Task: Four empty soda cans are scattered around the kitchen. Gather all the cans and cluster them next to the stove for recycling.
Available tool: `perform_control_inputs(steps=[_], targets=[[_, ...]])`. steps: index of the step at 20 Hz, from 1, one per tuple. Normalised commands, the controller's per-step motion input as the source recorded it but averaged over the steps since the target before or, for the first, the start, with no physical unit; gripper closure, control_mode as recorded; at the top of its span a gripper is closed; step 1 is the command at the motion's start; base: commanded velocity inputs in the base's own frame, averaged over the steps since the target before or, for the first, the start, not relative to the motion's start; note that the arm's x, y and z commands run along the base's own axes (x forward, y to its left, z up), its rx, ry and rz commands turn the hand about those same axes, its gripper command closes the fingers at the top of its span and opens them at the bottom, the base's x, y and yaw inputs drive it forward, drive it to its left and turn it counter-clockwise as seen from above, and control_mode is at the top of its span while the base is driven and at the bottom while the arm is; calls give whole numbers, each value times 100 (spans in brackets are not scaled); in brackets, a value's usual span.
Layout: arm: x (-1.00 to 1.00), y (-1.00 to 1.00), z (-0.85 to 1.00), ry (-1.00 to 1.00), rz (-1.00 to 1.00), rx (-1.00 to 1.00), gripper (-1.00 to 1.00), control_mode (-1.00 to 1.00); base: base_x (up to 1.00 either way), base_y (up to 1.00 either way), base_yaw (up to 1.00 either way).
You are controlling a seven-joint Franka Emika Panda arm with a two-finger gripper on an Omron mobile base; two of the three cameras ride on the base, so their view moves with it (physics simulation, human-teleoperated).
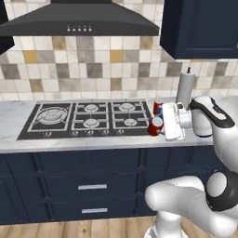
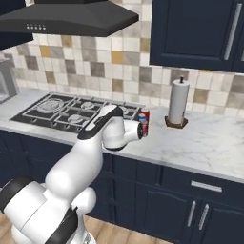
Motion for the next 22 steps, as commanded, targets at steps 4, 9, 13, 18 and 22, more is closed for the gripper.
perform_control_inputs(steps=[4,9,13,18,22], targets=[[0,0,0,0,0,0,100,100,24,-61,14],[0,0,0,0,0,0,100,100,59,-26,4],[0,0,0,0,0,0,100,100,68,0,-1],[0,0,0,0,0,0,100,100,46,0,-5],[0,0,0,0,0,0,100,100,21,0,-15]])
